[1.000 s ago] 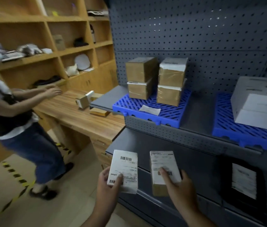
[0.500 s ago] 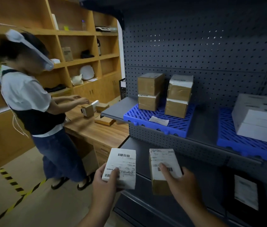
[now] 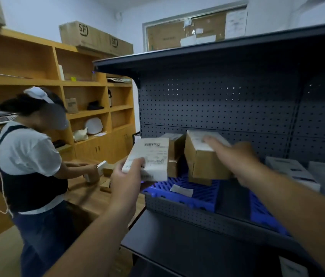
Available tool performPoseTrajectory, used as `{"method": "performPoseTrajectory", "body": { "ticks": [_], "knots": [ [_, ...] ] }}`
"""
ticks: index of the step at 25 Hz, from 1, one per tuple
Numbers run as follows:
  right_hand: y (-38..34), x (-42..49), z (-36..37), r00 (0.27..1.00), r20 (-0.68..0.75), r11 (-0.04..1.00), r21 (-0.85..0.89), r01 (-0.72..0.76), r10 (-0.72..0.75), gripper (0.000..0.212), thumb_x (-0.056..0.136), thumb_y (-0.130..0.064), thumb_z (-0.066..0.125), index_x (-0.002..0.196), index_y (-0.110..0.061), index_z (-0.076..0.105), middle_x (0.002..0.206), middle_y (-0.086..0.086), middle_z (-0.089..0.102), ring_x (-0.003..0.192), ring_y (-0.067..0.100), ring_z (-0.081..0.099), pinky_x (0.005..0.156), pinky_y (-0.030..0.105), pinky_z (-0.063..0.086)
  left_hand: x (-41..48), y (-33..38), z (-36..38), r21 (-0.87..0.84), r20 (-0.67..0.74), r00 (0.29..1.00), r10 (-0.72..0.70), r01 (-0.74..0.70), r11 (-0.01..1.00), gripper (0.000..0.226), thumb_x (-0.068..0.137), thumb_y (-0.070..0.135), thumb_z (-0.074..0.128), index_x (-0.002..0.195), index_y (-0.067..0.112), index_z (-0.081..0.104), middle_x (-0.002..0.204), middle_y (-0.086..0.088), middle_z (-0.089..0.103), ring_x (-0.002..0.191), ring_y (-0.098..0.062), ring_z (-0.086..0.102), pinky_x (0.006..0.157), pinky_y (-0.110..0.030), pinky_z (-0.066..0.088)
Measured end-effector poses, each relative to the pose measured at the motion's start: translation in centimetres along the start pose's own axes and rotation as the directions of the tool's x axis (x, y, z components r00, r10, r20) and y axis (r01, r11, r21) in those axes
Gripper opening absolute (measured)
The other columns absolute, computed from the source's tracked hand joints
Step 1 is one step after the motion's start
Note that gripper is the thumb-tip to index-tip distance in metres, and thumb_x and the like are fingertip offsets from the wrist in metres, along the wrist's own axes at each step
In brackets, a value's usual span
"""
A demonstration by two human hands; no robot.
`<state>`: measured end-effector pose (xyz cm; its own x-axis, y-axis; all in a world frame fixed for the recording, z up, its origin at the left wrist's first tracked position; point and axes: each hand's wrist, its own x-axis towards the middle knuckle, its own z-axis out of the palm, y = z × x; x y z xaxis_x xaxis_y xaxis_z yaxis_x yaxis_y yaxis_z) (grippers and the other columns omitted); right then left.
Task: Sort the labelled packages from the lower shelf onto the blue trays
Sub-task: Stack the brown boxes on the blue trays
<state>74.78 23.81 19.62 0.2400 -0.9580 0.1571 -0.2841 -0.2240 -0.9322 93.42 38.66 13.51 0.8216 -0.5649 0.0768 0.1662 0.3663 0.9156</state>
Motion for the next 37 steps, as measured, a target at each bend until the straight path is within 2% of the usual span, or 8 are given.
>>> {"method": "performPoseTrajectory", "body": {
  "ticks": [3,6,12,19,22,26,33,37],
  "knots": [
    [-2.4,3.3,0.1,0.999,-0.033,0.999,0.04,0.008,-0.007,0.066,0.067,-0.07,0.076,0.094,-0.015,0.052,0.088,0.001,0.059,0.078,0.021,0.062,0.062,0.035,0.057,3.6,2.4,2.2,-0.053,0.045,0.999,-0.015,0.017,0.998,0.033,0.09,0.024,0.073,0.119,0.018,0.059,0.105,-0.012,0.073,0.073,-0.02,0.079,0.06,-0.03,0.062],
    [-3.7,7.1,1.4,0.995,-0.097,0.998,0.052,0.038,-0.033,0.056,0.069,-0.066,0.077,0.08,-0.018,0.051,0.087,0.001,0.06,0.076,0.021,0.063,0.067,0.037,0.06,8.2,3.7,3.9,-0.063,0.133,0.991,-0.022,0.03,0.998,0.033,0.09,0.022,0.072,0.119,0.013,0.059,0.099,-0.011,0.073,0.063,-0.017,0.077,0.054,-0.028,0.06],
    [-4.5,13.5,4.5,0.977,-0.209,1.0,0.014,-0.025,0.027,0.049,0.069,-0.067,0.075,0.079,-0.022,0.057,0.087,0.002,0.065,0.076,0.022,0.067,0.075,0.044,0.062,17.7,3.7,5.5,0.005,0.302,0.95,-0.078,0.08,0.997,0.029,0.092,0.023,0.07,0.118,0.012,0.062,0.111,-0.013,0.075,0.094,-0.026,0.076,0.058,-0.027,0.061],
    [-4.0,16.7,6.1,0.954,-0.293,0.995,-0.059,-0.078,0.058,0.055,0.063,-0.073,0.074,0.077,-0.024,0.054,0.086,0.001,0.064,0.074,0.019,0.067,0.055,0.03,0.059,22.9,3.0,7.3,-0.044,0.411,0.903,-0.13,0.162,0.986,0.038,0.092,0.022,0.073,0.126,0.01,0.061,0.111,-0.012,0.074,0.09,-0.024,0.076,0.06,-0.028,0.063],
    [-3.3,17.2,5.9,0.95,-0.302,0.99,-0.089,-0.106,0.075,0.064,0.065,-0.073,0.074,0.092,-0.017,0.056,0.085,0.0,0.061,0.073,0.018,0.065,0.041,0.021,0.051,23.6,2.6,8.2,-0.067,0.435,0.891,-0.131,0.177,0.982,0.039,0.092,0.022,0.073,0.126,0.008,0.062,0.11,-0.011,0.075,0.091,-0.023,0.076,0.061,-0.028,0.063],
    [-2.3,17.7,6.0,0.949,-0.295,0.983,-0.104,-0.15,0.114,0.073,0.063,-0.073,0.074,0.103,-0.015,0.056,0.089,0.003,0.063,0.078,0.021,0.066,0.059,0.032,0.059,23.6,2.0,8.8,-0.07,0.444,0.886,-0.136,0.185,0.98,0.039,0.092,0.022,0.073,0.127,0.008,0.061,0.108,-0.011,0.075,0.087,-0.022,0.077,0.06,-0.028,0.062],
    [-2.2,18.8,6.3,0.954,-0.285,0.968,-0.195,-0.154,0.095,0.058,0.063,-0.074,0.073,0.076,-0.022,0.049,0.082,0.0,0.059,0.071,0.018,0.063,0.047,0.023,0.048,23.5,1.8,8.6,-0.066,0.43,0.894,-0.127,0.171,0.983,0.038,0.091,0.021,0.073,0.125,0.007,0.061,0.108,-0.013,0.075,0.072,-0.017,0.079,0.06,-0.029,0.063],
    [-1.7,19.2,5.9,0.955,-0.284,0.972,-0.185,-0.144,0.087,0.069,0.065,-0.072,0.072,0.099,-0.014,0.057,0.089,0.003,0.062,0.077,0.021,0.064,0.055,0.028,0.054,23.3,1.5,8.6,-0.063,0.421,0.899,-0.121,0.163,0.985,0.028,0.092,0.021,0.072,0.117,0.009,0.064,0.103,-0.012,0.076,0.07,-0.017,0.078,0.059,-0.028,0.062]
  ]
}}
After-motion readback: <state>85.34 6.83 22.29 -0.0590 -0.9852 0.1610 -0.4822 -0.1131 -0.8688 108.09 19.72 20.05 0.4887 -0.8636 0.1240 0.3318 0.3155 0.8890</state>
